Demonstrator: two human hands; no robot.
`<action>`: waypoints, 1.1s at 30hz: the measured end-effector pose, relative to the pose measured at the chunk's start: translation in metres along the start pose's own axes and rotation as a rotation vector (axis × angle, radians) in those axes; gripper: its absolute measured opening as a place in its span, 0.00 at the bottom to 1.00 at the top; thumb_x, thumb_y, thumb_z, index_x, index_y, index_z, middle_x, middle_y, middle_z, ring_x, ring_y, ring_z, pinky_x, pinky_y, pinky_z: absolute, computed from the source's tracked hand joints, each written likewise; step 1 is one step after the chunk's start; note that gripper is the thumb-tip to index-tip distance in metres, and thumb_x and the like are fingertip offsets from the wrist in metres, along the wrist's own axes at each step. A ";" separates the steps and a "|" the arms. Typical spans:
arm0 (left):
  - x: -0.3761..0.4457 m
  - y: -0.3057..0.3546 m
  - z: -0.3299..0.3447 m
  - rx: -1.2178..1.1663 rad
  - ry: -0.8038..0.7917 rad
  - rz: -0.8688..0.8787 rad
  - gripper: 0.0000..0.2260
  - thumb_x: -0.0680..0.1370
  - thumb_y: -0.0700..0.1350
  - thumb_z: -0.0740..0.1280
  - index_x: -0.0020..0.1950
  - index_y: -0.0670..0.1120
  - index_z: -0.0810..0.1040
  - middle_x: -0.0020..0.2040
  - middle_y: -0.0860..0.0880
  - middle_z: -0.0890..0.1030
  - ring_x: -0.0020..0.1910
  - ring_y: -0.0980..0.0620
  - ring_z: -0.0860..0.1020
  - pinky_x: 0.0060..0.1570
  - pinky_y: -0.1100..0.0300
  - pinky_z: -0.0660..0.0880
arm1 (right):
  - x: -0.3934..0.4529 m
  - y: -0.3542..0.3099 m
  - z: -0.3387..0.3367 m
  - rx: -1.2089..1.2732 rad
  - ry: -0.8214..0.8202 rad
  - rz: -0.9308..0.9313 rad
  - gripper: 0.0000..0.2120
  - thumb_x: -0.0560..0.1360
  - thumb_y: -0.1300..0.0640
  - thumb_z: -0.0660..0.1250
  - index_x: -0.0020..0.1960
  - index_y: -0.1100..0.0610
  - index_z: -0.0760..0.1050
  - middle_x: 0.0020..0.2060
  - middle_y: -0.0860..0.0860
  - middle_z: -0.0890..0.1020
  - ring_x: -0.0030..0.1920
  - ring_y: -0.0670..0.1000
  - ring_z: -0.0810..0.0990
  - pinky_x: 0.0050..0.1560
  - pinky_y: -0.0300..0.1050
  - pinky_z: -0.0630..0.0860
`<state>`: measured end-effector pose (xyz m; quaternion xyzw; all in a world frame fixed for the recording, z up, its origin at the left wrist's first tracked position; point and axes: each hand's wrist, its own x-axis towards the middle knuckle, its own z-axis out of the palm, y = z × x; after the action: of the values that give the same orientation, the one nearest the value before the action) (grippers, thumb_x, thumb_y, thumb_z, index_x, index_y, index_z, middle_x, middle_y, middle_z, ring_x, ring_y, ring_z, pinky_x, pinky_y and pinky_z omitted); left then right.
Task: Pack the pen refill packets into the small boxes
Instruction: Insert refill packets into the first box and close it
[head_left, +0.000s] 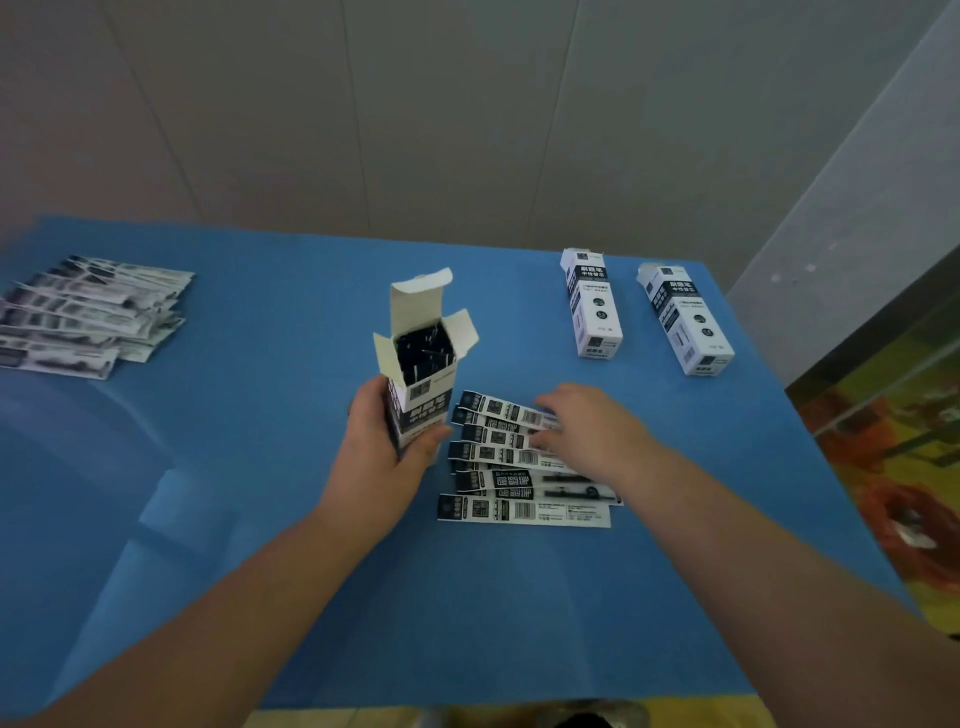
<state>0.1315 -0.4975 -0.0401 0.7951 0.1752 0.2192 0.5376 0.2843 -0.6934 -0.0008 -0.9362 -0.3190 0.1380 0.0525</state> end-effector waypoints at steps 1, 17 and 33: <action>0.000 0.000 0.000 0.005 0.000 -0.004 0.26 0.76 0.49 0.74 0.54 0.77 0.63 0.61 0.56 0.76 0.56 0.72 0.75 0.47 0.81 0.70 | 0.001 -0.001 0.000 -0.008 0.002 -0.004 0.15 0.78 0.47 0.70 0.59 0.55 0.79 0.52 0.51 0.78 0.57 0.55 0.77 0.54 0.50 0.76; -0.003 0.000 0.000 0.043 0.003 0.001 0.26 0.76 0.50 0.73 0.53 0.79 0.62 0.61 0.56 0.76 0.57 0.72 0.74 0.45 0.78 0.72 | -0.001 -0.008 -0.026 -0.106 -0.007 0.000 0.08 0.76 0.56 0.65 0.40 0.56 0.79 0.34 0.53 0.80 0.36 0.55 0.79 0.31 0.44 0.71; -0.003 -0.003 0.001 0.012 0.002 0.031 0.22 0.77 0.45 0.74 0.56 0.66 0.65 0.59 0.49 0.76 0.53 0.71 0.76 0.47 0.78 0.71 | -0.034 -0.015 -0.102 0.630 0.139 -0.044 0.04 0.73 0.54 0.77 0.46 0.52 0.84 0.39 0.46 0.88 0.39 0.47 0.87 0.46 0.51 0.85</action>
<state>0.1292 -0.4993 -0.0436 0.8008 0.1649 0.2272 0.5290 0.2790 -0.7033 0.1075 -0.8740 -0.2763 0.1645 0.3643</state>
